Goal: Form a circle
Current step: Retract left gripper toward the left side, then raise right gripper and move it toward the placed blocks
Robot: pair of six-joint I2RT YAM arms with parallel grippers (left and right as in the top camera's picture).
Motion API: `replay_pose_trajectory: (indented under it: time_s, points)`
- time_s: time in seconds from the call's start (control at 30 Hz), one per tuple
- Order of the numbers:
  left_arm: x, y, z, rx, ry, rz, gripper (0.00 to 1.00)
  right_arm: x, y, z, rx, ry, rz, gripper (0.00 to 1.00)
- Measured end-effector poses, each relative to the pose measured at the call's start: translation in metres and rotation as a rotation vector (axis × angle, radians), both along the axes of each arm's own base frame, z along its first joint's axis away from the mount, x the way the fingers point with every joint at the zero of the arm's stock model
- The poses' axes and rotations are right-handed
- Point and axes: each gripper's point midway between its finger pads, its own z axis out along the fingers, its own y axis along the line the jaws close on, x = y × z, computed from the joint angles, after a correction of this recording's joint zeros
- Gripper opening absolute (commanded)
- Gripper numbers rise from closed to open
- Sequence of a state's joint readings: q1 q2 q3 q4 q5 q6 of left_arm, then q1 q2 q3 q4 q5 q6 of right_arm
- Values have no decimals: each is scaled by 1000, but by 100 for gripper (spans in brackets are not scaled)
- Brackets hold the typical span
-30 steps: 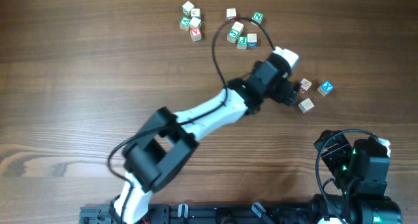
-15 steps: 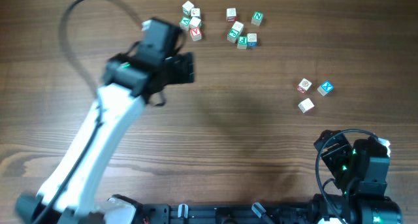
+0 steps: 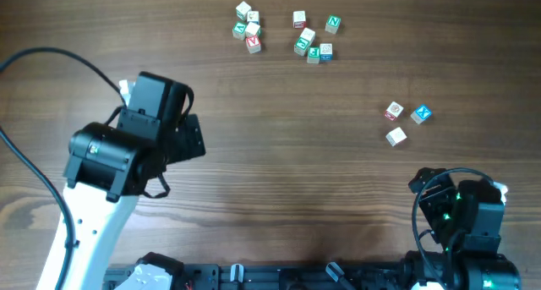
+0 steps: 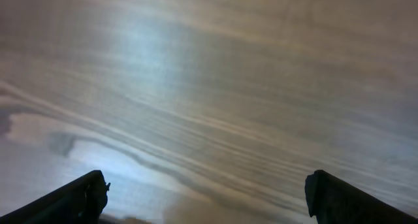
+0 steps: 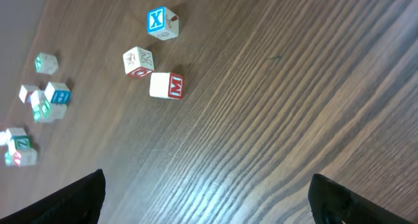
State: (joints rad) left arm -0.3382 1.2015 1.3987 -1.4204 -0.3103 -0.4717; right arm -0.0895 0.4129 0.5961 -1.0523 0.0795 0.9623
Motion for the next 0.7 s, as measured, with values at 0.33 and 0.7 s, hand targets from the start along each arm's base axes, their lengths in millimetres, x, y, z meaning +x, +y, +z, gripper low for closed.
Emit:
replay_pose_trajectory:
  time_s: [0.33,0.7]
  points:
    - [-24,9,-31,20,82,40,100,0,5,0,175,-31,-168,100]
    - [-23,9,-31,21,77,41,100,-9,8,-9,218,16,-199,100]
